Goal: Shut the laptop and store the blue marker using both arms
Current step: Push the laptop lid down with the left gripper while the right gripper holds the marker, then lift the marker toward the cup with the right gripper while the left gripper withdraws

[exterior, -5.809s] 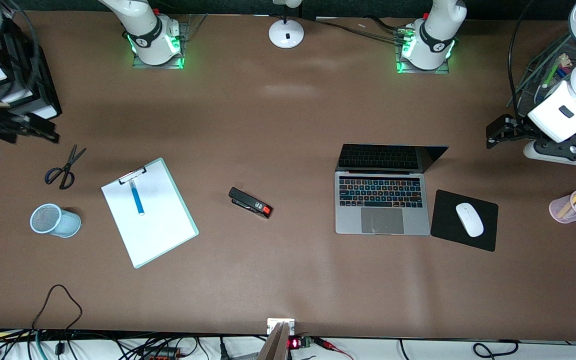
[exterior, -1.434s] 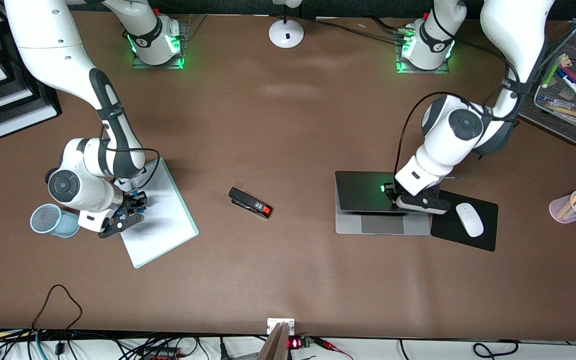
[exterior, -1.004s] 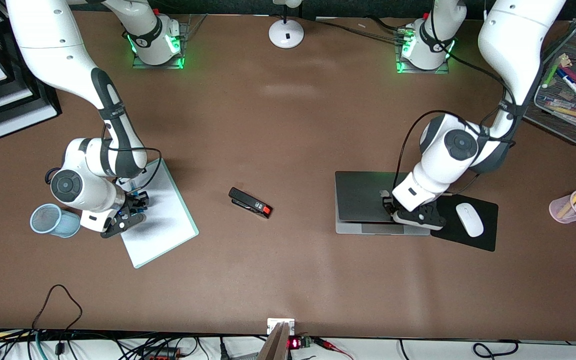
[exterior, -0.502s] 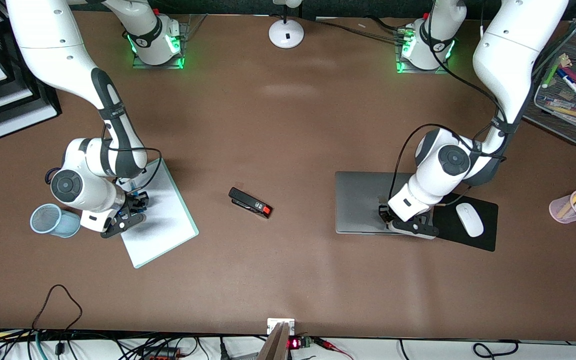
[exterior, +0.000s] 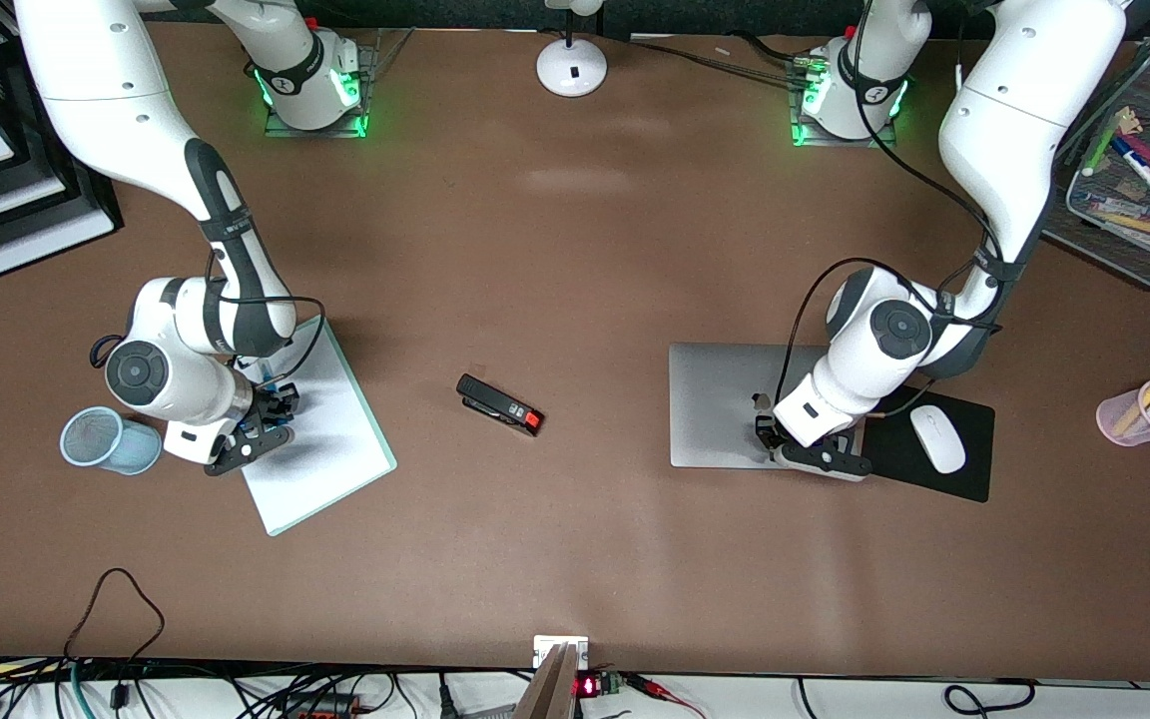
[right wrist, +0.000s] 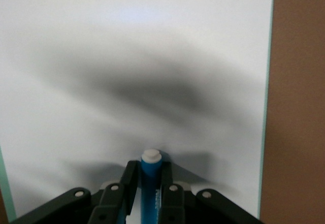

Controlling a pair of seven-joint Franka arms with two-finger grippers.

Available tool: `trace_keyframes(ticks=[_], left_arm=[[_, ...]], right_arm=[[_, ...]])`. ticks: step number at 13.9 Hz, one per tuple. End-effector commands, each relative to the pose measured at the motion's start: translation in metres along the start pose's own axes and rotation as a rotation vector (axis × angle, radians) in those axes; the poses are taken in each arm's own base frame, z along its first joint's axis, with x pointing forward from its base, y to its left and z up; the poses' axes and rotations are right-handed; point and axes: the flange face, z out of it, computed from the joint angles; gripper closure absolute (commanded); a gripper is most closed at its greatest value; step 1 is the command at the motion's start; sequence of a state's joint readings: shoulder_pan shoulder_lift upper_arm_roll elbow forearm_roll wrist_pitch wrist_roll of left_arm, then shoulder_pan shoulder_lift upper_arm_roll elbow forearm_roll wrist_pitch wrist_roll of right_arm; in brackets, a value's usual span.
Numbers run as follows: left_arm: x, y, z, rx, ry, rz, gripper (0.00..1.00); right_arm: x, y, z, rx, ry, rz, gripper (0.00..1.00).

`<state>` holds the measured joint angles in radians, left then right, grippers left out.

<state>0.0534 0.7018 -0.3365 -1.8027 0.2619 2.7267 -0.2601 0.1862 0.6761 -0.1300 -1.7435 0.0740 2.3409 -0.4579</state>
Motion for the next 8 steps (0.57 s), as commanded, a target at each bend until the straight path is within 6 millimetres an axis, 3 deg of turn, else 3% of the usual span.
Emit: trace_keyframes(ticks=[1,5,8], left_arm=[[0.004,-0.005,0.01,-0.003,0.028,0.02,1.0],[0.002,-0.005,0.016,-0.005,0.023,0.019,1.0],[0.003,-0.007,0.013,-0.003,0.027,0.012,1.0]], right_arm=[[0.007,0.001,0.002,0.004,0.015,-0.009,0.8],[0.011,0.002,-0.004,-0.001,0.027,-0.008,0.9],[0.017,0.009,-0.03,-0.017,0.067,-0.011,0.92]])
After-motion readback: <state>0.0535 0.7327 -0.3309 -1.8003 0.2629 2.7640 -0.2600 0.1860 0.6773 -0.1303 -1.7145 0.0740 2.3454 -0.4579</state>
